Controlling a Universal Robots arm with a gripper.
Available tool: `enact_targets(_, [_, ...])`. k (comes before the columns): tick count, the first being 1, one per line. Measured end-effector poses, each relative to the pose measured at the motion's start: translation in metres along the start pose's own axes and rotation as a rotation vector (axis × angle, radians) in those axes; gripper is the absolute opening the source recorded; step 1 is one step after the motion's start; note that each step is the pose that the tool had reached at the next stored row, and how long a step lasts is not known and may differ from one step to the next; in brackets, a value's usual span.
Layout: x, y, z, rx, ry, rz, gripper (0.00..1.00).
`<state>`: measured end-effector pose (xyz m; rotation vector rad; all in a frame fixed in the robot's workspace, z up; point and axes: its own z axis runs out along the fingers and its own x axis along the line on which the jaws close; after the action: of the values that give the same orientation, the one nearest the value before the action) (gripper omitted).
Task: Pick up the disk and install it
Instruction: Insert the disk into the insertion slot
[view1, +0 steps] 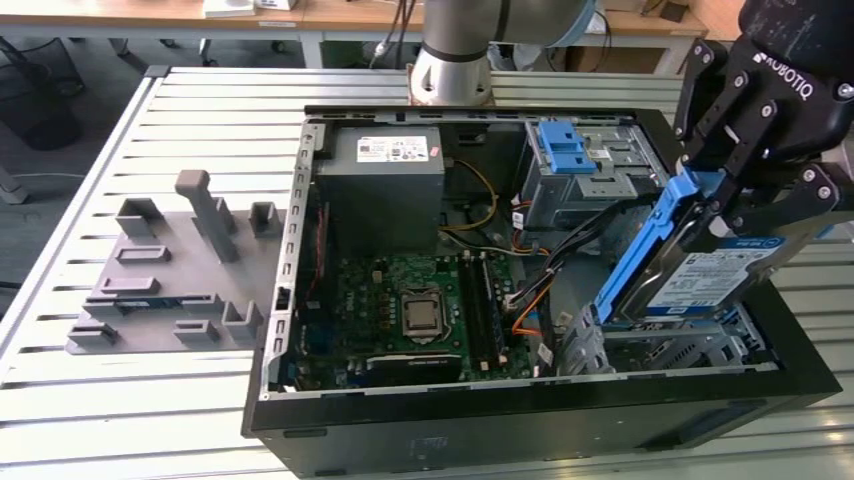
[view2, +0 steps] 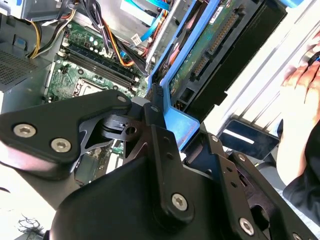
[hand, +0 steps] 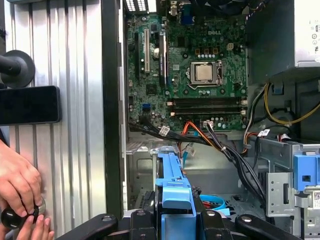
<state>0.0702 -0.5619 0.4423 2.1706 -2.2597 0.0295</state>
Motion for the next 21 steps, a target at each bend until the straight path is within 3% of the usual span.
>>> enact_targets(9, [-0.002,-0.0001,0.0037,0.0007,0.0009,-0.038,0.37])
enact_targets(21, [-0.0021,0.0,0.0087,0.0001,0.0011,-0.006,0.37])
